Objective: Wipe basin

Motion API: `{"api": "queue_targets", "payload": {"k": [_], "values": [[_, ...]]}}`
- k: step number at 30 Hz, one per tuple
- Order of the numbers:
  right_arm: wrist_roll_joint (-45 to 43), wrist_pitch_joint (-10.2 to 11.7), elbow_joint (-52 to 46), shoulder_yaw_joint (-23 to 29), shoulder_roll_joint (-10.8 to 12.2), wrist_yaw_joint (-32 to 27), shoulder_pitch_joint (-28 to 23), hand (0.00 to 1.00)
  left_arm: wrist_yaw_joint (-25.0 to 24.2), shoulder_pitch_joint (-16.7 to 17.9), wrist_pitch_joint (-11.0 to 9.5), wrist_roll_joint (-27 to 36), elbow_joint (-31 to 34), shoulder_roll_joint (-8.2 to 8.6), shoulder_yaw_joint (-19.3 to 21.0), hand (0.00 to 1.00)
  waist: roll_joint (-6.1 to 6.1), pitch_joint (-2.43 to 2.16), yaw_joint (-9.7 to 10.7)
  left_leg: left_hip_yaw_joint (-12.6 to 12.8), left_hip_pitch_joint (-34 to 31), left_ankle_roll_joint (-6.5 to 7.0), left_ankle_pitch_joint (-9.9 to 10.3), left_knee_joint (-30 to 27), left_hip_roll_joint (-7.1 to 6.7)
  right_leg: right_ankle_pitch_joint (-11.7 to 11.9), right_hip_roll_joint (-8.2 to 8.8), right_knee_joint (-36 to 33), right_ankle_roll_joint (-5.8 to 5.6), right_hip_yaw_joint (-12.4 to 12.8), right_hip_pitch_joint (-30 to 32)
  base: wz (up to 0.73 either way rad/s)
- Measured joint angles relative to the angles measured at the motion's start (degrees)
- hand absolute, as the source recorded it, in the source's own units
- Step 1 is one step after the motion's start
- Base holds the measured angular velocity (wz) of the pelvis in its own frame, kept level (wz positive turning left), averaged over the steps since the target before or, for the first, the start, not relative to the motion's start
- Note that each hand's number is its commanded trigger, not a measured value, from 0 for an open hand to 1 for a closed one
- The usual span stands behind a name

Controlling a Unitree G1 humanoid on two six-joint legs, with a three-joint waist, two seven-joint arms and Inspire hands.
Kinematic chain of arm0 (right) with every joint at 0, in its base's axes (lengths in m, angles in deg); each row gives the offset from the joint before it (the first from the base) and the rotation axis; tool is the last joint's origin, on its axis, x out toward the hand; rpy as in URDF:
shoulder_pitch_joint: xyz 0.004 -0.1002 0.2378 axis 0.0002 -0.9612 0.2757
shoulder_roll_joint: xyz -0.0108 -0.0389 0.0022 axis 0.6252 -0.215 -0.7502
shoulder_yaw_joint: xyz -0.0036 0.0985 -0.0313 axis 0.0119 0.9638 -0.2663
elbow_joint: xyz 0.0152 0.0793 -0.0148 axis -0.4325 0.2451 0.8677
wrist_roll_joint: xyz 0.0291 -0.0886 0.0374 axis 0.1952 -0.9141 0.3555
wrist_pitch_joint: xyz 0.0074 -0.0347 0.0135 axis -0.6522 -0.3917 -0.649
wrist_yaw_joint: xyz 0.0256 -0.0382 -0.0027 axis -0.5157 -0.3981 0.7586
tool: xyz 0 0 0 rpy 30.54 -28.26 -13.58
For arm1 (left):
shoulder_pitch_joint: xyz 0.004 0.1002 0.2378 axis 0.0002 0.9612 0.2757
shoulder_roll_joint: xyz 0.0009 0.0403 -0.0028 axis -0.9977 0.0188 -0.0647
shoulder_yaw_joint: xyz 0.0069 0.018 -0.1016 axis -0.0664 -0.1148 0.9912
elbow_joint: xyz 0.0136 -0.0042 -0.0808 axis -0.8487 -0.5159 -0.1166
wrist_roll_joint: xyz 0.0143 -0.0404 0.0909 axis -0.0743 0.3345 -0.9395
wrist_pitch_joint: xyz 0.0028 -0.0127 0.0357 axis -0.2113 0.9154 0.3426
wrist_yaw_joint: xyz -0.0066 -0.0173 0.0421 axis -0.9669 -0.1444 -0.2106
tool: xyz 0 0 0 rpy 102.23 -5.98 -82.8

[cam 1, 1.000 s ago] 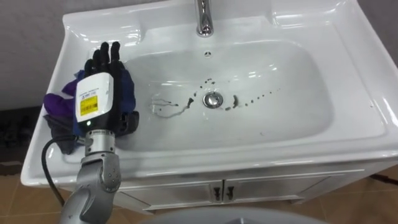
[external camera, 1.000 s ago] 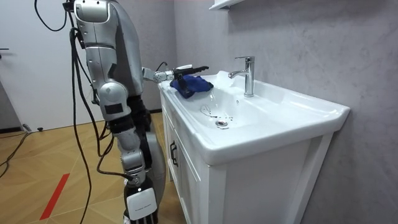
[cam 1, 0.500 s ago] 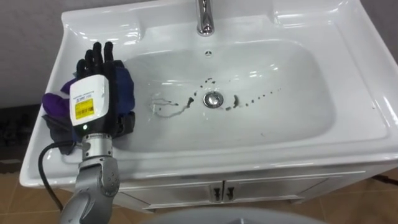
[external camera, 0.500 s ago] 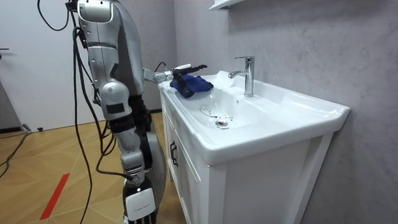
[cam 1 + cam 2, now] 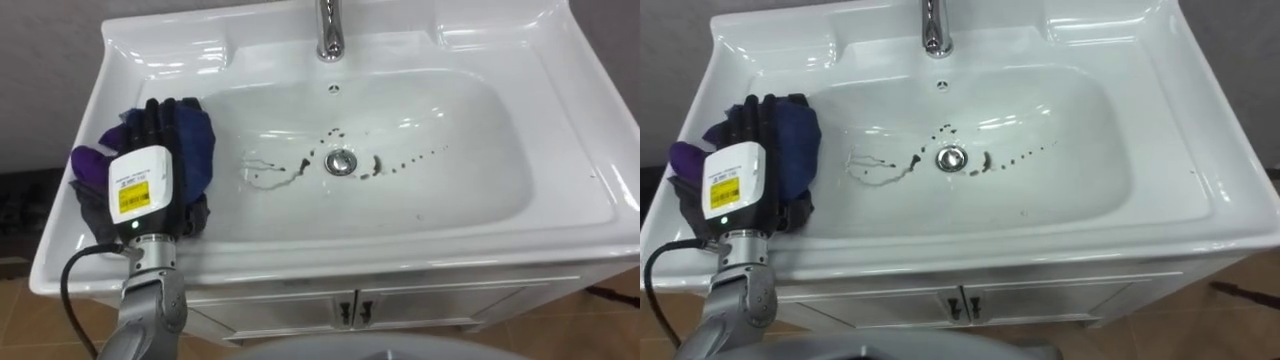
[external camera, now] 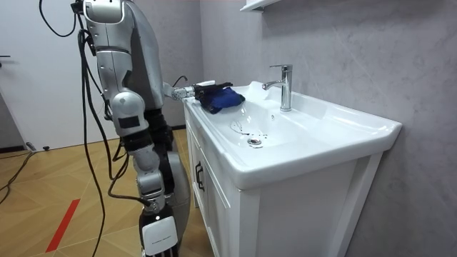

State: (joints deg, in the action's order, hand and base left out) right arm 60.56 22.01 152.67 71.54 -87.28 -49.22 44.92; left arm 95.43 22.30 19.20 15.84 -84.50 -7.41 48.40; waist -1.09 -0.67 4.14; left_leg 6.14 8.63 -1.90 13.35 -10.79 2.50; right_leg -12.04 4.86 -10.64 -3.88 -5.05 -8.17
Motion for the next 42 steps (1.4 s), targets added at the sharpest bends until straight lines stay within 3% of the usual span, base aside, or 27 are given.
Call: {"api": "queue_targets", "payload": {"k": [10, 34, 42], "values": [[-2.08, -1.38, -4.89, 1.17, 0.02, 0.25, -1.67, 0.0, -0.26, -0.28, 0.12, 1.7, -1.66, 0.93, 0.15, 0.0, -0.57, 0.0, 0.03, 0.15, 0.08, 0.0, 0.0, 0.06, 0.0, 0.0, -0.01, -0.07, 0.0, 0.19, 0.0, 0.0], [-0.89, -1.9, -4.62, 2.26, -0.08, 1.46, -2.75, 0.0, -0.56, -0.83, 0.21, 4.07, -1.55, 1.04, 0.24, 0.0, -1.26, -0.1, -1.17, 0.17, 0.14, 0.0, 0.01, 0.32, 0.07, 0.02, -0.1, -0.1, 0.02, 0.36, 0.33, 0.0], [0.27, -3.08, -2.86, 2.28, -0.14, 1.5, -2.63, 0.0, -0.57, -1.46, 0.07, 5.78, -0.92, 1.06, 2.42, 0.0, -1.45, -0.16, -1.4, 0.85, 0.08, -0.02, 0.02, 0.96, 0.19, 0.06, -0.29, -0.12, 0.09, 0.95, 0.77, -0.03]]}}
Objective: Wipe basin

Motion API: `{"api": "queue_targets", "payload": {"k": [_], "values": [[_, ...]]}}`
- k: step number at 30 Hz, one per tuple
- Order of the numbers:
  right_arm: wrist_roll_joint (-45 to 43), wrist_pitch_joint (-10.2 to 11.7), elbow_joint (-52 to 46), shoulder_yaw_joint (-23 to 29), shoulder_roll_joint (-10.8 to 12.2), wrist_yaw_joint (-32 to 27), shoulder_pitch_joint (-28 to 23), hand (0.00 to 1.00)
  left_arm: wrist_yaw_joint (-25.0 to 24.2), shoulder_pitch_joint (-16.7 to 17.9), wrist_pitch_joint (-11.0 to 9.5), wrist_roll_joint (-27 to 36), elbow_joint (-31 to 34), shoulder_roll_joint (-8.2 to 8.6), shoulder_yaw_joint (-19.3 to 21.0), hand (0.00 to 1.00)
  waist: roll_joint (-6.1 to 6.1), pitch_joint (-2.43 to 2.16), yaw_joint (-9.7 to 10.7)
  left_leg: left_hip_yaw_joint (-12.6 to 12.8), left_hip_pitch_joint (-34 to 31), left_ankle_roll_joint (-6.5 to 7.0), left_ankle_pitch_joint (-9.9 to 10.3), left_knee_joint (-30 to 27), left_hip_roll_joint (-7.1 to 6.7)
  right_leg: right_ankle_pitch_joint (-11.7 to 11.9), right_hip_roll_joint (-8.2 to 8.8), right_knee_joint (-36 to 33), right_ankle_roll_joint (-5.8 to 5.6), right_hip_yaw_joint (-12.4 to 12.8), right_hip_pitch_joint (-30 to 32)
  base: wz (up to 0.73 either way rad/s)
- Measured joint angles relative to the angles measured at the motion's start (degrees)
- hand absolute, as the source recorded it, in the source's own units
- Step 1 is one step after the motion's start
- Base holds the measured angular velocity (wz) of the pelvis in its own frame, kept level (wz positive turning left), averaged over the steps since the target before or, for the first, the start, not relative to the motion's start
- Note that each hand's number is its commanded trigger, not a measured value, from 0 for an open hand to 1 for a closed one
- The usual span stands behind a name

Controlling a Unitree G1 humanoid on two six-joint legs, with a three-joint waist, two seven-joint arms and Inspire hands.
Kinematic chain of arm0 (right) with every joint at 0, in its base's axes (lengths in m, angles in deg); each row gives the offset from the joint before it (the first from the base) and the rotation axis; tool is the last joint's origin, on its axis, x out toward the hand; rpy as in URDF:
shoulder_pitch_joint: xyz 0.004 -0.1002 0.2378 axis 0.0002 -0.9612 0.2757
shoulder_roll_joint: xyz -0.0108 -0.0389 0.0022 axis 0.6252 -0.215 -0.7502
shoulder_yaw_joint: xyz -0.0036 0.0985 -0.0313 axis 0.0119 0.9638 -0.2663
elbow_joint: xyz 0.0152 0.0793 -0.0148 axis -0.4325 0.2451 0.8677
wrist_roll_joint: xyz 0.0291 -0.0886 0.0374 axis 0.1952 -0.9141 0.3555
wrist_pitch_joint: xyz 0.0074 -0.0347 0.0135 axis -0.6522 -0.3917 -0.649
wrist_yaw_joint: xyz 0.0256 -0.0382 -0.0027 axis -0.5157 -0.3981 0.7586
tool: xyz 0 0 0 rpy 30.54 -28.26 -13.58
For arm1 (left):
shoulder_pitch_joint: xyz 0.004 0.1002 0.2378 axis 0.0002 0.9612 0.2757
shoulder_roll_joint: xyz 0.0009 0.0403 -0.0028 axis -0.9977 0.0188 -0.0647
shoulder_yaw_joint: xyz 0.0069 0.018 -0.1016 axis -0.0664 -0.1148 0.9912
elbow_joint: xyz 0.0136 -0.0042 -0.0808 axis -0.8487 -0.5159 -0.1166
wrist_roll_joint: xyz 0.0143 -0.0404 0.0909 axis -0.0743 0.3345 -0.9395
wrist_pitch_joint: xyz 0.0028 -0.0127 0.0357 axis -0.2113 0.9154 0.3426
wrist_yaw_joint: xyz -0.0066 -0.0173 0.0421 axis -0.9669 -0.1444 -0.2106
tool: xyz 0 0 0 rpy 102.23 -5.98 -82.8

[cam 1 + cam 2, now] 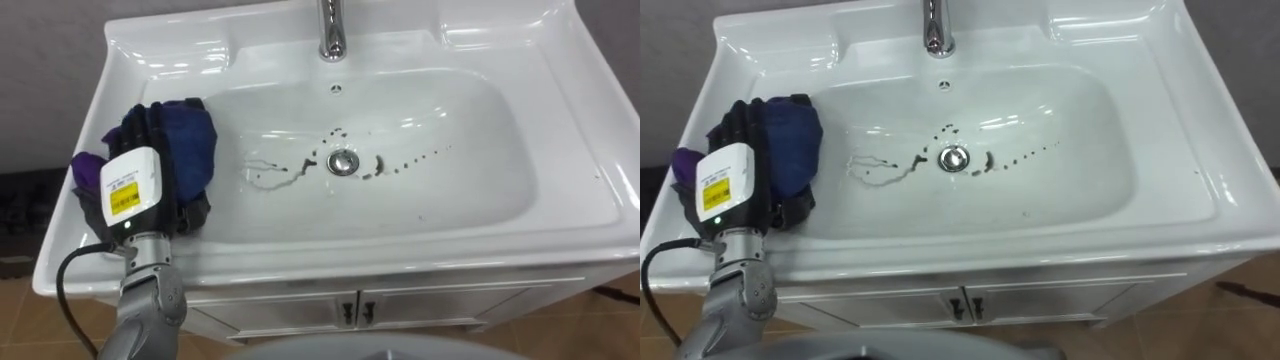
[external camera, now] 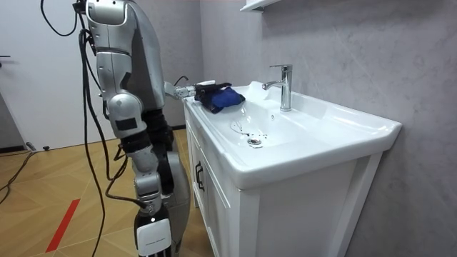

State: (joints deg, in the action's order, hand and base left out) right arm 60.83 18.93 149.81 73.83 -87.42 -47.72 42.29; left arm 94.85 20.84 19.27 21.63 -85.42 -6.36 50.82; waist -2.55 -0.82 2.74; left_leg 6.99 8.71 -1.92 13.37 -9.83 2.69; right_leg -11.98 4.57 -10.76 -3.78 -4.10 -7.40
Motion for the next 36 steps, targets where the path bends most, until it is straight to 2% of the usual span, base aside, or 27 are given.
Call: {"api": "queue_targets", "payload": {"k": [5, 12, 18, 22, 32, 36], "values": [[0.45, -0.54, 0.81, 0.01, 0.0, 0.71, -0.1, 0.0, -0.33, -0.07, 0.13, -0.03, 0.11, -0.01, 0.27, 0.0, -0.15, -0.05, -0.04, 0.19, 0.12, 0.0, -0.01, -0.09, 0.02, 0.01, -0.02, -0.01, 0.01, 0.19, 0.08, -0.02], [0.94, -0.46, 0.7, -0.01, 0.01, 1.23, -0.17, 0.0, -0.82, -1.43, 0.14, -0.04, 0.12, -0.07, 2.17, 0.0, 0.17, 0.13, -0.06, 0.58, 0.01, -0.01, 0.0, -0.58, 0.24, 0.14, -0.31, 0.02, 0.2, 1.04, 0.2, -0.04], [0.7, -0.54, 0.72, 1.28, -0.02, 1.86, -0.18, 0.0, -1.38, -1.65, 0.16, -0.05, 0.07, -0.1, 2.74, 0.0, -0.28, 0.37, 0.05, 0.73, -0.04, -0.28, 0.02, 0.17, 0.63, 0.22, -0.74, 0.12, 0.34, 1.19, 0.62, -0.01], [0.71, -0.6, 0.7, 1.86, 0.05, 1.92, -0.43, 0.0, -3.44, -1.86, 0.67, -0.05, 0.56, -0.1, 2.77, 0.0, -0.55, 0.44, 0.05, 0.74, -0.16, -0.28, 0.01, 0.18, 0.64, 0.22, -0.75, 0.11, 0.34, 1.18, 0.78, 0.0], [0.82, -0.67, -0.31, 2.14, 0.01, 1.78, -0.03, 0.0, -8.06, -2.31, 1.12, -0.03, 0.5, -0.09, 3.05, 0.0, -0.23, 0.35, -0.08, 0.78, 0.12, -0.32, -0.03, 0.07, 0.63, 0.23, -0.74, 0.13, 0.35, 1.14, 0.42, 0.0], [0.65, -0.71, -1.73, 2.17, -0.01, 1.78, -0.33, 0.0, -9.75, -2.82, 1.9, -0.03, 0.38, -0.09, 3.06, 0.0, -0.07, 0.37, -0.08, 0.79, 0.36, -0.34, -0.05, 0.0, 0.64, 0.26, -0.75, 0.05, 0.4, 1.14, 0.25, 0.0]]}}
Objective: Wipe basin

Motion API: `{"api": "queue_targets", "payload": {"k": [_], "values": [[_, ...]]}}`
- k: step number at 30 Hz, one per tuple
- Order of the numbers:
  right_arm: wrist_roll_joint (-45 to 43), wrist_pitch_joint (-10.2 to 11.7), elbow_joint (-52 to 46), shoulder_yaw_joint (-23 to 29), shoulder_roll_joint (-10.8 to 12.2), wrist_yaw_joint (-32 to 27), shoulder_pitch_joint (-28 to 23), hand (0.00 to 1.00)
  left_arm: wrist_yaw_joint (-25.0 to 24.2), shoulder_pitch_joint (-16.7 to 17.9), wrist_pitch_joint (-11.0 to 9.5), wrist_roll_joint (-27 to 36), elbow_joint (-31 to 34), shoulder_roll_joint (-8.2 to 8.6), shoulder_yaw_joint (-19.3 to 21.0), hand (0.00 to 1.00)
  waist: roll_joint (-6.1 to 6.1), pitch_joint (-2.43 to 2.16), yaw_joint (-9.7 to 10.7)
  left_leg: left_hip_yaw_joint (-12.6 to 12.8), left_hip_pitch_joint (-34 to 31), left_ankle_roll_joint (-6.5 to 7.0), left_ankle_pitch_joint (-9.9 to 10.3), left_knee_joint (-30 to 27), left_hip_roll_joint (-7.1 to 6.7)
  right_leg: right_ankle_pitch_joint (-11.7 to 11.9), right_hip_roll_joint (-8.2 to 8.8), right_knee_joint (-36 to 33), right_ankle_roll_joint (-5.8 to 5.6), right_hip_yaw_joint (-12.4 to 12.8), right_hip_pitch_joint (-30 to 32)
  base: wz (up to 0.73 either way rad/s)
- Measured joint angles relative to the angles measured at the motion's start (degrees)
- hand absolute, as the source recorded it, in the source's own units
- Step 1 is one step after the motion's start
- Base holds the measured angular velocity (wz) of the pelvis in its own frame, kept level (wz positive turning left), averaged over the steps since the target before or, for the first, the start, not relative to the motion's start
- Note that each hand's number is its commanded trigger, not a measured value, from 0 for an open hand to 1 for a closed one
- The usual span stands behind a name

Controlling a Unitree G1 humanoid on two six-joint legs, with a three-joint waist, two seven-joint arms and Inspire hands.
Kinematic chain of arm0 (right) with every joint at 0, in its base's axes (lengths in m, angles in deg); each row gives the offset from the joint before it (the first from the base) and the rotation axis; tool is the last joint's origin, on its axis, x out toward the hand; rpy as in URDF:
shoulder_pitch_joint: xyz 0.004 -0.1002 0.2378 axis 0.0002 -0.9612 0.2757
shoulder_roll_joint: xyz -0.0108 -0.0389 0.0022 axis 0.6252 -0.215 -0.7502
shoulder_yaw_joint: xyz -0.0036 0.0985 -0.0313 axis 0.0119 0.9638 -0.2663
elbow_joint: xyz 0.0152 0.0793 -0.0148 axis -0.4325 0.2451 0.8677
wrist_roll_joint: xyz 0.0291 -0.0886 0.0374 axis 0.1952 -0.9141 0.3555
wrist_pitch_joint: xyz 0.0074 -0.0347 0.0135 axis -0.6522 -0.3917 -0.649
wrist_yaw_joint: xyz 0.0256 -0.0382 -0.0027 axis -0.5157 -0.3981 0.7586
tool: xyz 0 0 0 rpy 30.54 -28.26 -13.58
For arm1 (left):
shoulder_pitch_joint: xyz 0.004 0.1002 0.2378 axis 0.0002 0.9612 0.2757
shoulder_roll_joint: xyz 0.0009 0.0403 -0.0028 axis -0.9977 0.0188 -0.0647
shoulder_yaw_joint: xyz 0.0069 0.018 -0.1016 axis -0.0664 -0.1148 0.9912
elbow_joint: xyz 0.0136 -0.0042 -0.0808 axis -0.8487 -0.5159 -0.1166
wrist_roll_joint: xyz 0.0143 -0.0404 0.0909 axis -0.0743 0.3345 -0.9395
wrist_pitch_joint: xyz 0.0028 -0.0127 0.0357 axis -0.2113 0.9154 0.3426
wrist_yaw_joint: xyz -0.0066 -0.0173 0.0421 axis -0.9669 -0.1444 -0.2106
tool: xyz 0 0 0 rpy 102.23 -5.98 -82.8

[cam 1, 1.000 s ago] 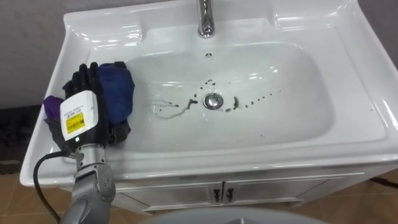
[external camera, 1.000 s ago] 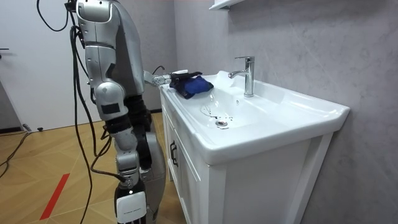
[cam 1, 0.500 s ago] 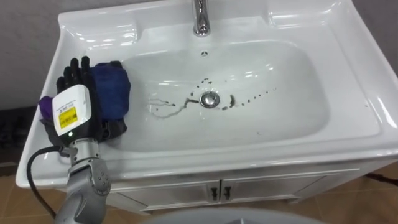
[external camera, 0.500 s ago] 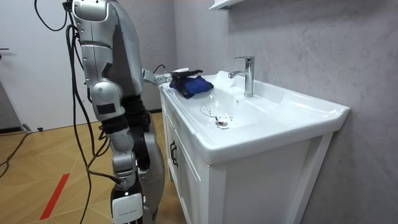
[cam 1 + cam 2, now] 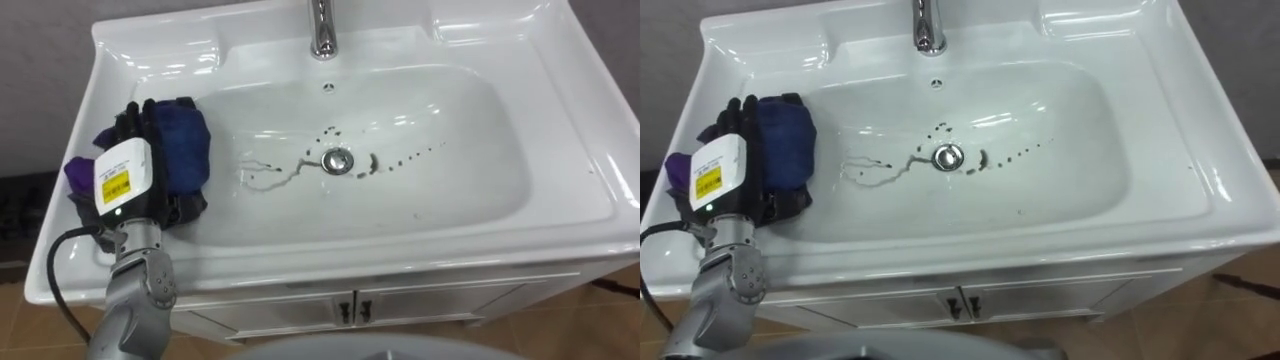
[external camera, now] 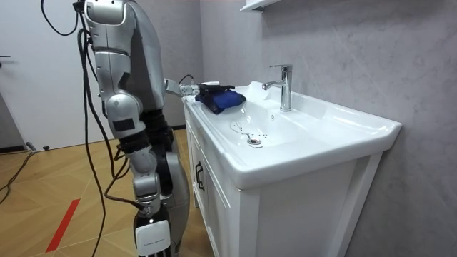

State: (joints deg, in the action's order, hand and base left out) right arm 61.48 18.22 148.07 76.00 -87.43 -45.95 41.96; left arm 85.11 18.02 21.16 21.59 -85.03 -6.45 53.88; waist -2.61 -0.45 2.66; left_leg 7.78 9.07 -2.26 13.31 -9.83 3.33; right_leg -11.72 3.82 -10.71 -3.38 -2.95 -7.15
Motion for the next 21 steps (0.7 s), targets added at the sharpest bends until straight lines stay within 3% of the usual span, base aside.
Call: {"api": "queue_targets", "payload": {"k": [2, 3, 4, 5, 7, 8, 12, 16, 21], "values": [[-0.09, -0.02, -0.54, 0.0, -0.02, -0.03, -0.77, 0.0, -0.3, -0.36, 0.17, 0.03, -0.42, 0.0, 0.01, 0.0, 0.07, -0.01, -0.01, 0.04, 0.33, 0.0, 0.0, 0.0, 0.0, 0.0, -0.01, 0.03, 0.0, 0.02, -0.34, 0.0], [-0.21, -0.18, -1.42, 0.02, -0.02, -0.1, -0.94, 0.0, -0.64, -0.57, 0.22, 0.04, -0.6, 0.0, 0.05, 0.06, 0.07, -0.01, -0.03, 0.04, 0.41, 0.0, 0.0, 0.0, 0.0, 0.0, -0.01, 0.04, 0.0, 0.04, -0.42, 0.0], [-0.24, -0.48, -2.45, 0.09, -0.02, -0.18, -1.51, 0.0, -0.94, -0.74, 0.22, 0.04, -0.79, 0.0, 0.2, 0.2, 0.07, -0.01, -0.02, 0.06, 0.48, -0.01, 0.0, 0.0, 0.0, 0.01, -0.01, 0.03, 0.01, 0.05, -0.45, 0.0], [-0.24, -0.49, -2.77, 0.1, -0.04, -0.2, -1.72, 0.0, -1.01, -0.8, 0.22, 0.04, -0.92, 0.0, 0.24, 0.58, 0.07, -0.01, -0.02, 0.08, 0.54, -0.01, -0.01, 0.01, 0.0, 0.01, -0.01, 0.01, 0.01, 0.08, -0.48, 0.0], [-0.41, -0.76, -3.06, 0.11, -0.12, -0.2, -2.01, 0.0, -0.95, -1.14, 0.22, 0.03, -2.45, 0.05, 0.24, 0.8, 0.09, -0.01, -0.03, 0.19, 0.65, -0.04, -0.03, 0.02, 0.02, 0.01, -0.03, -0.01, 0.01, 0.18, -0.53, 0.0], [-0.59, -0.97, -3.03, 0.11, -0.12, -0.19, -1.98, 0.0, -0.95, -1.18, 0.21, 0.03, -2.79, 0.14, 0.24, 1.0, 0.09, -0.01, -0.03, 0.19, 0.65, -0.05, -0.04, 0.02, 0.03, 0.01, -0.04, 0.0, 0.01, 0.18, -0.53, 0.0], [-1.04, -1.45, -2.8, 0.16, -0.15, -0.14, -1.99, 0.0, -0.73, -1.52, 0.22, -0.01, -4.19, 0.43, 0.25, 1.0, 0.16, -0.07, -0.02, 0.18, 0.61, -0.19, -0.15, 0.18, 0.06, -0.04, -0.11, -0.01, 0.08, 0.22, -0.18, 0.0], [-1.02, -3.25, -2.53, 1.33, -0.29, -0.02, -2.06, 0.0, 0.69, -2.88, 0.24, -0.17, -4.52, 0.3, 2.62, 1.0, 0.52, -0.51, -0.03, 0.2, 0.92, -0.2, -0.17, 0.26, 0.11, -0.02, -0.22, -0.07, 0.12, 0.54, -0.39, -0.02], [-1.0, -3.8, -2.51, 2.37, -0.79, -0.25, -2.04, 0.0, 2.39, -3.0, 0.35, -0.73, -5.38, 0.2, 3.76, 1.0, 0.45, -0.66, -0.02, 0.57, 2.05, -0.2, -0.17, 0.37, 0.12, 0.0, -0.33, -0.06, 0.16, 1.27, -1.1, -0.09]]}}
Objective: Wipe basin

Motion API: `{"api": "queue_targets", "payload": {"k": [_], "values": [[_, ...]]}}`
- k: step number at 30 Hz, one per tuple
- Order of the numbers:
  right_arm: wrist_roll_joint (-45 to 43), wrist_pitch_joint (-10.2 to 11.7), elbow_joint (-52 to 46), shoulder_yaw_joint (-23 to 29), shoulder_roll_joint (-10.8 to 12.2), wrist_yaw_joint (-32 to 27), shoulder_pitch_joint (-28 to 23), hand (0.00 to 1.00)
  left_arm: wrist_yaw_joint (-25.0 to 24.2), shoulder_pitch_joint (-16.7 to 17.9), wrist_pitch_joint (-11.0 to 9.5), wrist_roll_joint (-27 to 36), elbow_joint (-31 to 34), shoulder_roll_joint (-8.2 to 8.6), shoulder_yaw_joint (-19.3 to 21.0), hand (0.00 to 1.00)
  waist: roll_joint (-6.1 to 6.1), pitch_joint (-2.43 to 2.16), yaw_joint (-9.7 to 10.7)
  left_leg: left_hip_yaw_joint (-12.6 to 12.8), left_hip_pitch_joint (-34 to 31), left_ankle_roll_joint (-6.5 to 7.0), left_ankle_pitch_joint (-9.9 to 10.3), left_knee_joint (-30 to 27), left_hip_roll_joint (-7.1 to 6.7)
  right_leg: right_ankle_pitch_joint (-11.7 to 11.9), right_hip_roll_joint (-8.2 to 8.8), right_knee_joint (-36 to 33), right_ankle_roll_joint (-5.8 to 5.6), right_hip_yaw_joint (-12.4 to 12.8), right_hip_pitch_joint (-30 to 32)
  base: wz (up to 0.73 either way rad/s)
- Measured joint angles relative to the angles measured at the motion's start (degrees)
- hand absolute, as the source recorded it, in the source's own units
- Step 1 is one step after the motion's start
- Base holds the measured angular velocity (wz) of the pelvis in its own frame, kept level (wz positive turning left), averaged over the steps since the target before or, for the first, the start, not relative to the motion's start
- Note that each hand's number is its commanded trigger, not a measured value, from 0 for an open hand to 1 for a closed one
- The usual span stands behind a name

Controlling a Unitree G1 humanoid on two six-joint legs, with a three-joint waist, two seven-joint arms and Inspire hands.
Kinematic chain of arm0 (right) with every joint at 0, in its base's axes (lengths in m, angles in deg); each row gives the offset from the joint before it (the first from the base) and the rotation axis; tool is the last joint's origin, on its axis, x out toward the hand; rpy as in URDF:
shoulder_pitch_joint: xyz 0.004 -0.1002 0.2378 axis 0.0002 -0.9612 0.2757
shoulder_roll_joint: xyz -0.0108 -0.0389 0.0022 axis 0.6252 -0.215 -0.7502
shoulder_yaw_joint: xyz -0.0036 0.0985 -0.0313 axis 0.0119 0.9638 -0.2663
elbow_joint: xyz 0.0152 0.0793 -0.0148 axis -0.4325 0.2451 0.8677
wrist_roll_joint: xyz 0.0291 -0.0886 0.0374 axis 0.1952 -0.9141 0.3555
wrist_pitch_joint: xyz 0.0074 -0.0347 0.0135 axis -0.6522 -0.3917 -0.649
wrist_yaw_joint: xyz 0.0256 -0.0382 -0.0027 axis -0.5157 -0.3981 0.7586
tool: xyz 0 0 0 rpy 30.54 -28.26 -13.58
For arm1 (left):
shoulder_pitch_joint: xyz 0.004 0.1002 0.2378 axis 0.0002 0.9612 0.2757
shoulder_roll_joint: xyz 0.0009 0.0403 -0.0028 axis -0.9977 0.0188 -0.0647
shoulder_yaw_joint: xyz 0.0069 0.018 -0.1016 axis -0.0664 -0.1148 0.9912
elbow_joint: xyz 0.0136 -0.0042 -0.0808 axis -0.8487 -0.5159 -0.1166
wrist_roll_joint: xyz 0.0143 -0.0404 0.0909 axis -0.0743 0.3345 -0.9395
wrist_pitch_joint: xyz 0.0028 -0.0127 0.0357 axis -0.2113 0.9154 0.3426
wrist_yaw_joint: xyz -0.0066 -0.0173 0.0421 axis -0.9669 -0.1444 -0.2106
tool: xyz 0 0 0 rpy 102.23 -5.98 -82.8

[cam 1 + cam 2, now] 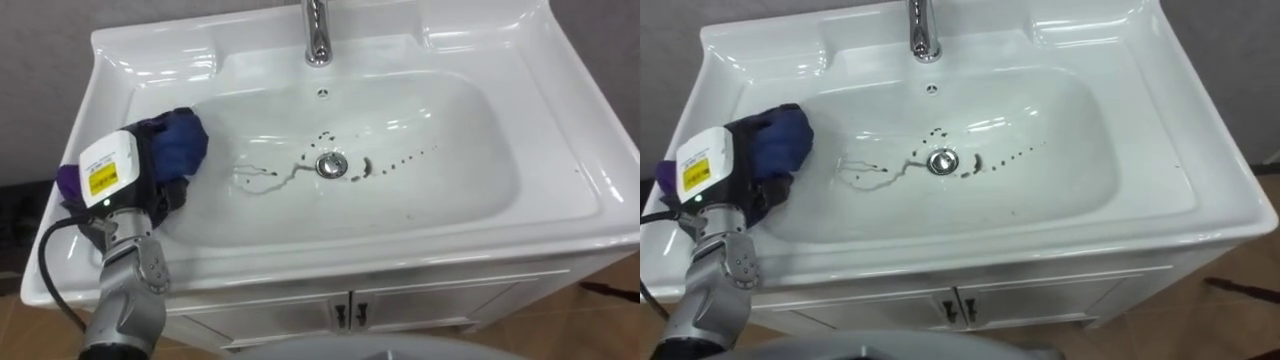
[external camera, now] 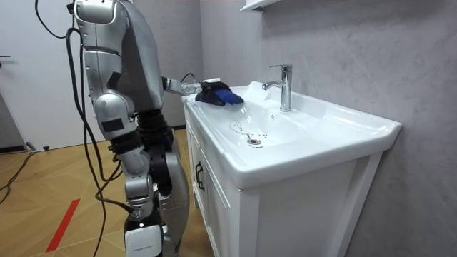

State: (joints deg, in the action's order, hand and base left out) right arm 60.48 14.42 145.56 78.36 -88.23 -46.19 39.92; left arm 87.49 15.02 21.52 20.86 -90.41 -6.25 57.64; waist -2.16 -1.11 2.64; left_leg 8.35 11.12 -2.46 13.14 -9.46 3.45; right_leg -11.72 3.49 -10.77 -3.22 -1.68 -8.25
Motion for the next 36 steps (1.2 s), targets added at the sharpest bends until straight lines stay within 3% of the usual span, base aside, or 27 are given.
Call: {"api": "queue_targets", "payload": {"k": [16, 29, 36], "values": [[-0.02, -0.98, -0.19, 2.23, -0.18, -2.18, 0.79, 0.0, 0.74, -2.31, 0.08, 0.2, -3.15, 0.04, 0.01, 1.0, -0.21, -0.12, 0.11, 0.04, 0.55, 0.0, 0.0, 0.06, 0.08, -0.03, -0.02, -0.27, 0.04, 0.02, -0.1, 0.0], [0.34, -0.4, -0.26, 0.9, -0.37, -4.12, 2.54, 0.0, 0.06, -5.23, 0.14, 5.32, -4.53, 0.23, -0.23, 1.0, -1.0, -0.02, 0.06, -1.51, -0.33, -0.11, -0.02, 0.09, 0.16, -0.15, -0.15, -0.86, 0.22, -1.0, 0.21, 0.04], [0.13, 2.08, -0.23, -0.78, -0.39, -4.36, 3.19, 0.0, -1.22, -4.62, 0.91, 4.99, -1.69, 0.23, -0.18, 1.0, -0.82, 0.05, -0.01, -2.34, -0.78, -0.17, -0.07, -0.27, 0.16, -0.28, -0.11, -0.35, 0.36, -1.72, 0.04, 0.04]]}}
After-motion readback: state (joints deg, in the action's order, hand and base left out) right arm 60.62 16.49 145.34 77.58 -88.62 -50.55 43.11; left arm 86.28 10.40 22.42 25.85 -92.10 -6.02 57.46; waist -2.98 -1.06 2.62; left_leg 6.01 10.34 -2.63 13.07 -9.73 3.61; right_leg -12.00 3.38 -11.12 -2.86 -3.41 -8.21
